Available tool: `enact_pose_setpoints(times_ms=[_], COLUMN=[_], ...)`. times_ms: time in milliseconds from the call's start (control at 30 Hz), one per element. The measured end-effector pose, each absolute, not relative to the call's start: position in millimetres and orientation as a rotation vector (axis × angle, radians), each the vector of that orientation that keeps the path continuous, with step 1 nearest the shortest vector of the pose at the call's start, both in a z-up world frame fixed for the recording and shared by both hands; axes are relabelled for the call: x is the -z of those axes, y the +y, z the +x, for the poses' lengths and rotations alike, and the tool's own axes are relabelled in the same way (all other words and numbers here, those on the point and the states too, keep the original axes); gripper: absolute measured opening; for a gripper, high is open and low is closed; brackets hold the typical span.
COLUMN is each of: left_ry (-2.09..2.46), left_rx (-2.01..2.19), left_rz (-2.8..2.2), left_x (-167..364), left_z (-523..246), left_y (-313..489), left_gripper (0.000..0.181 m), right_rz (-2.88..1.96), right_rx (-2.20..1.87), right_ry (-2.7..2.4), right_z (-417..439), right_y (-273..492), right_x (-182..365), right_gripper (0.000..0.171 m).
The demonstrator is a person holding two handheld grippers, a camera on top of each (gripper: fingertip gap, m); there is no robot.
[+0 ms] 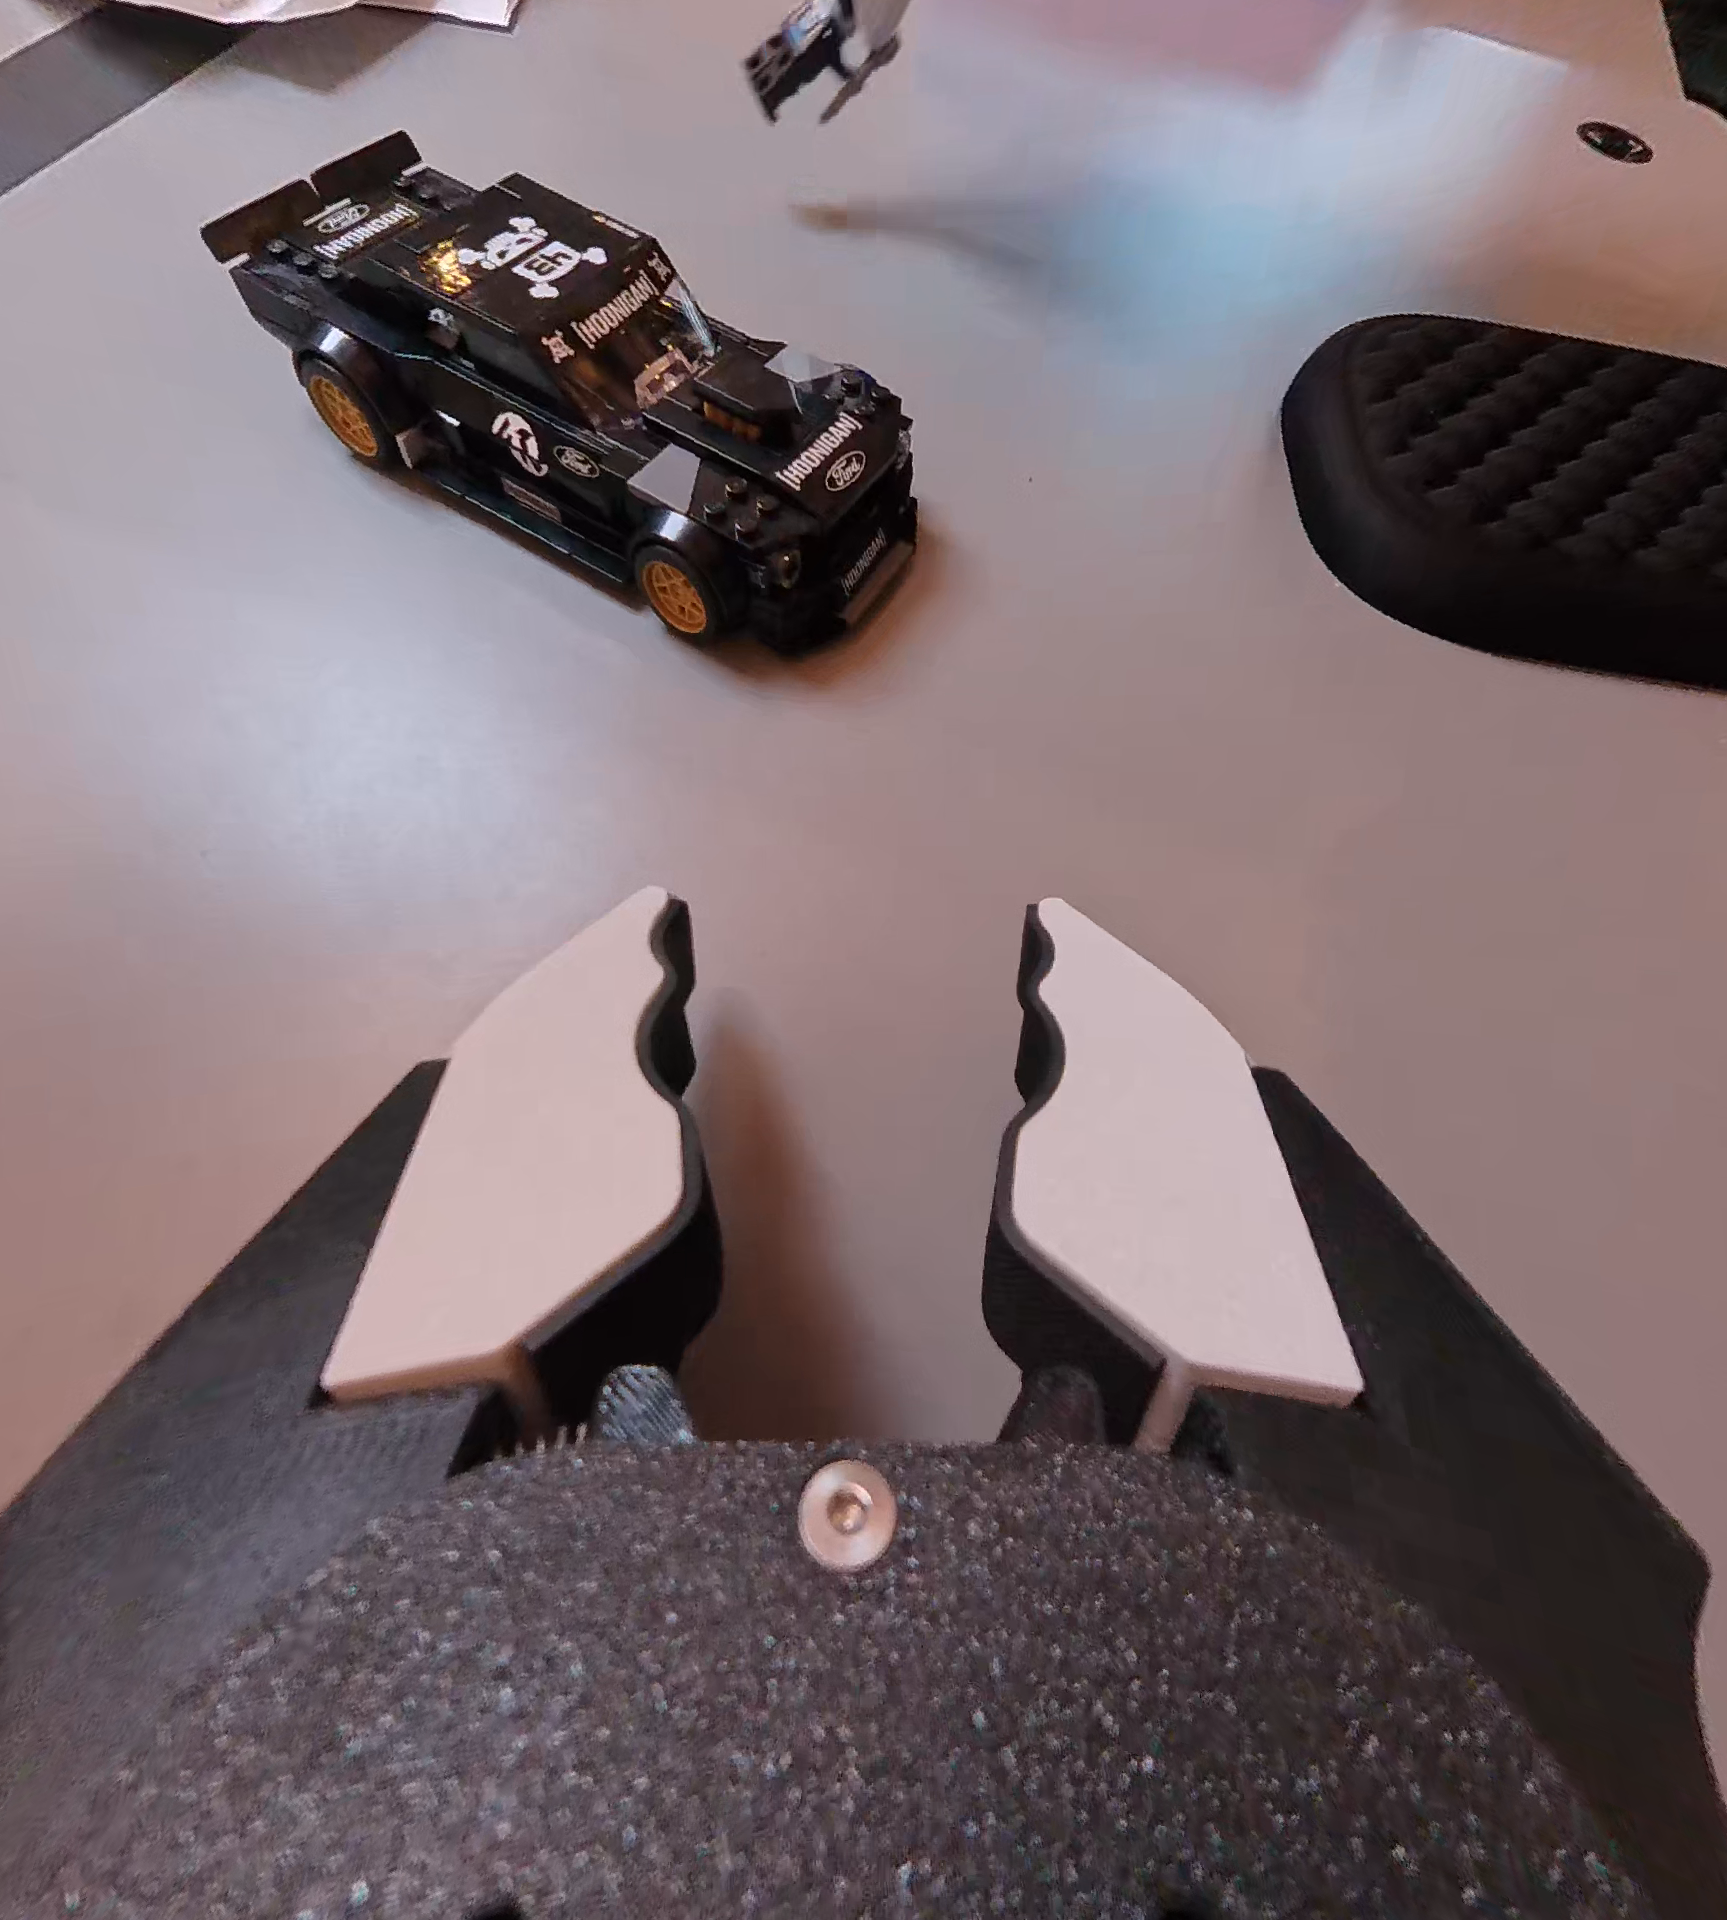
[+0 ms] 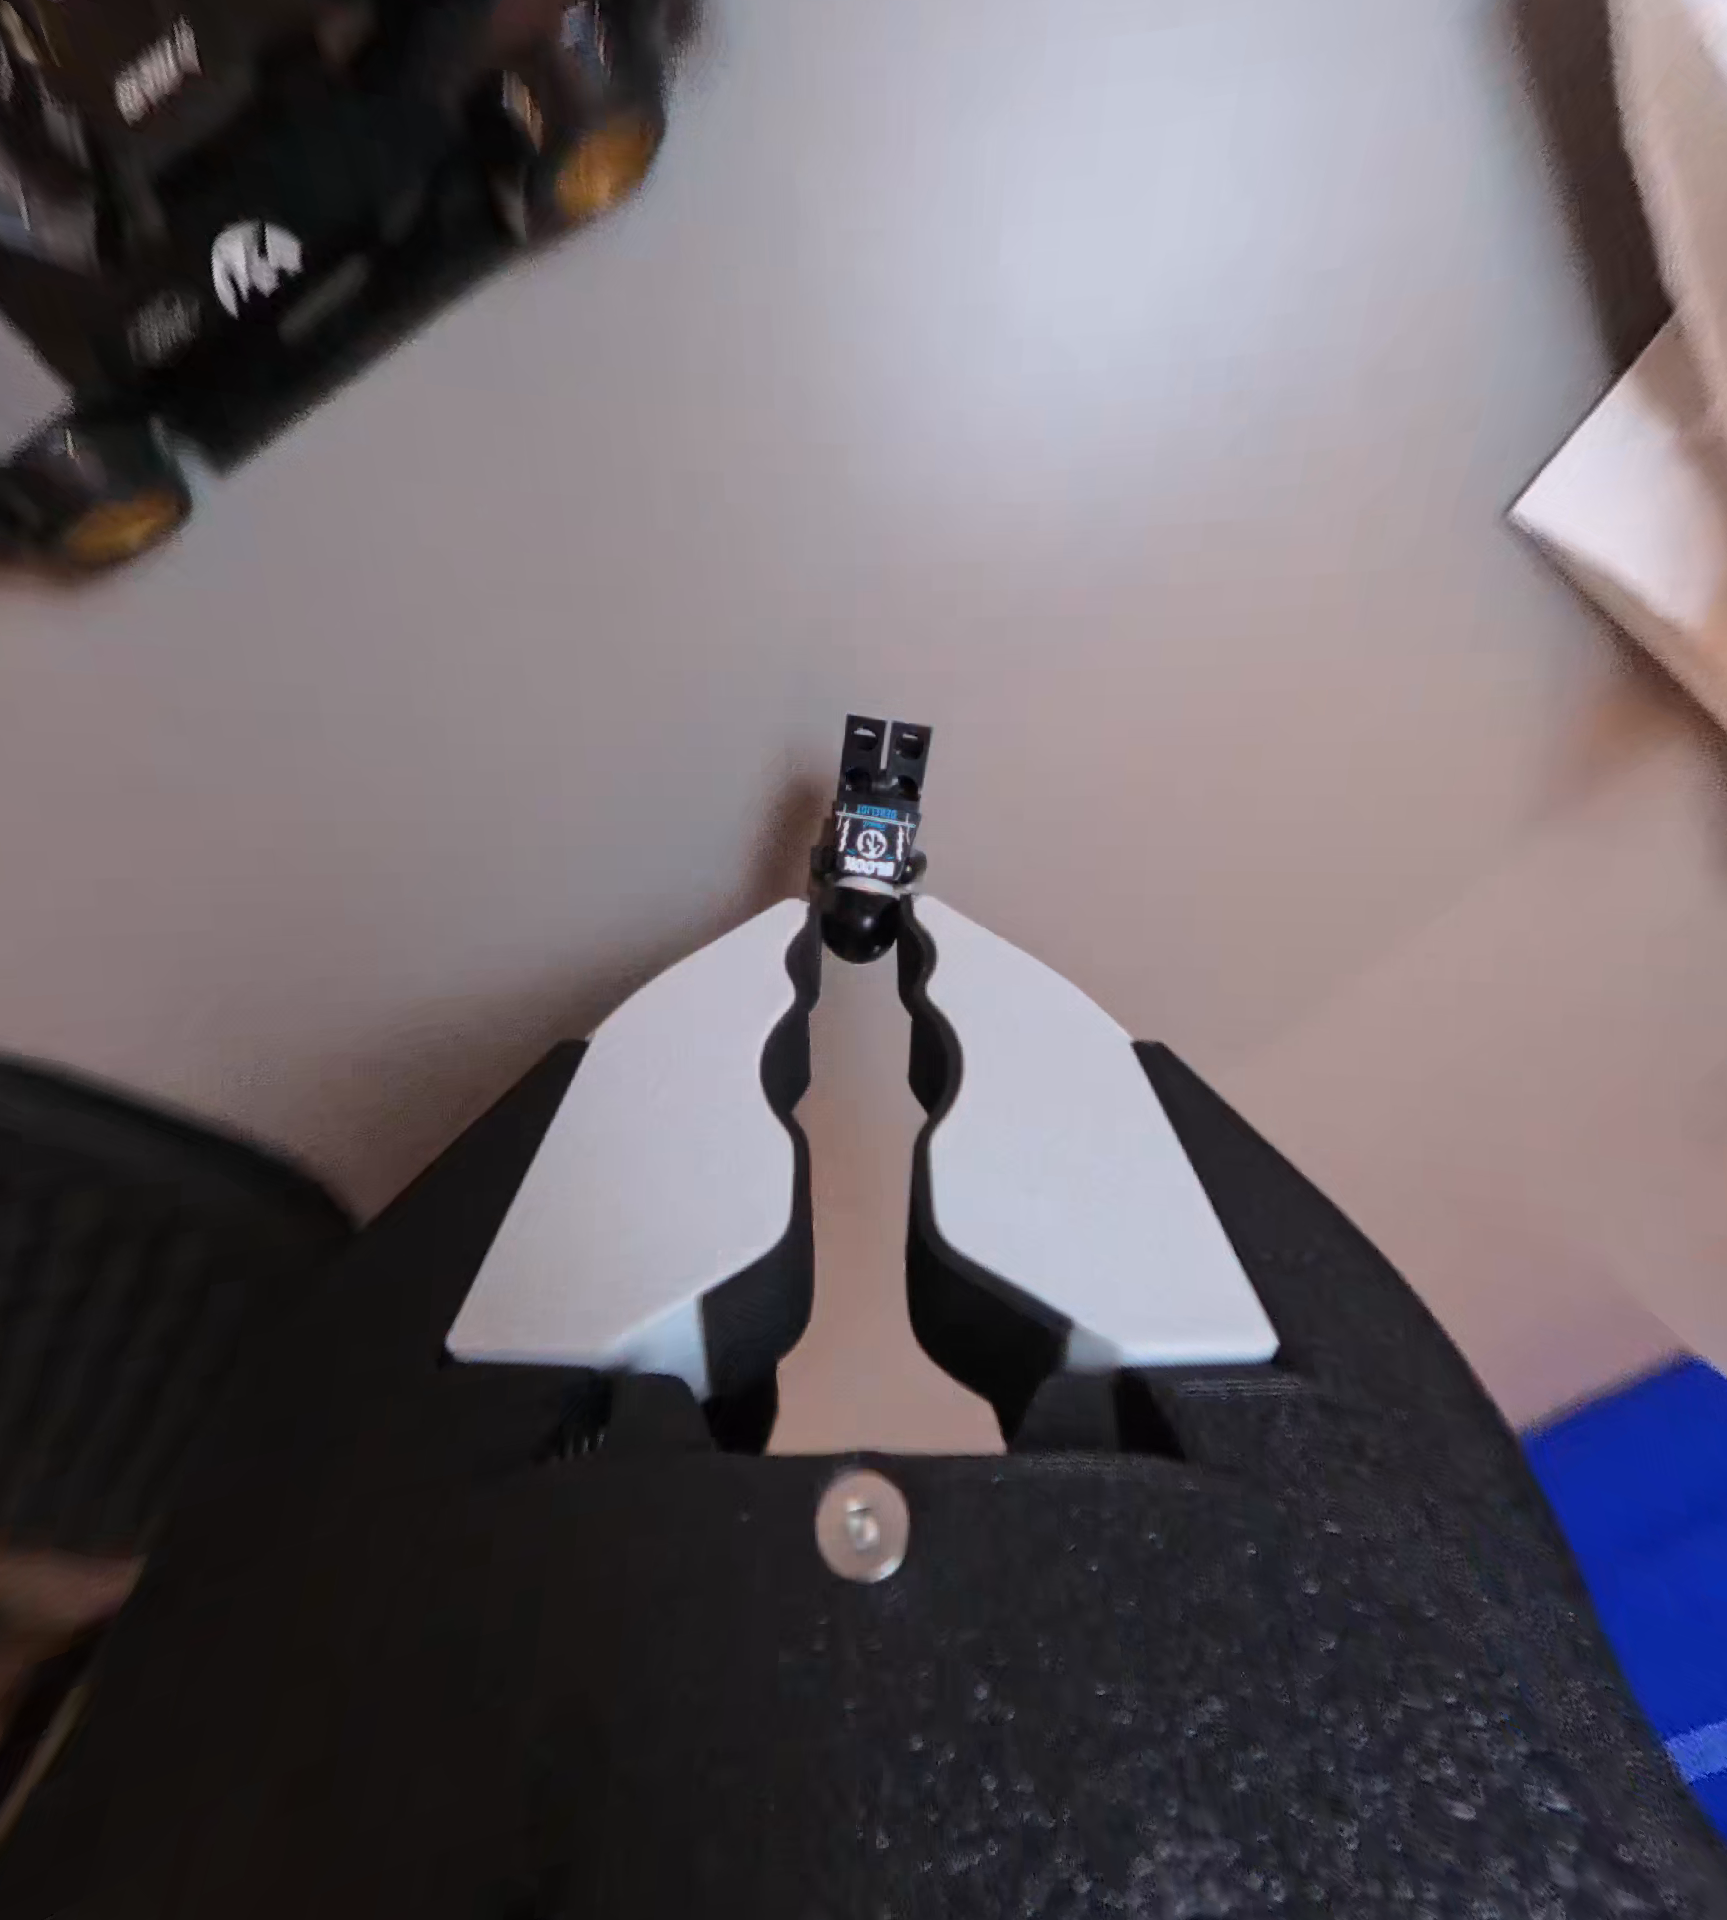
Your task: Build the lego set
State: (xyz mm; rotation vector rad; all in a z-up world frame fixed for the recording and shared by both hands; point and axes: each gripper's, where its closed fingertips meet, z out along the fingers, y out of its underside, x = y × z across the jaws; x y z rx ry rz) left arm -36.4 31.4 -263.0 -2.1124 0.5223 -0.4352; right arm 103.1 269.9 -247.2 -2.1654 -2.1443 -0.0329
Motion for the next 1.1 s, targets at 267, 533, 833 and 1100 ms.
enact_pose_setpoints(times_ms=[267, 533, 833, 1100], left_ry=[0.562, 0.587, 0.590, 0.584], left_rx=[0.421, 0.409, 0.414, 0.425], left_rz=[-2.102, -2.108, -2.113, -2.109], left_x=[263, 265, 266, 265], left_z=[-33, -31, -30, -31], left_y=[27, 26, 26, 26], left_gripper=[0.060, 0.060, 0.060, 0.060], right_rz=[-2.265, -2.242, -2.224, -2.099], right_rx=[0.694, 0.797, 0.698, 0.348], right_ry=[-2.705, -2.788, -2.795, -2.619], right_z=[145, 129, 117, 110], right_y=[245, 240, 240, 251], right_x=[245, 260, 260, 258], right_gripper=[0.014, 0.014, 0.018, 0.019])
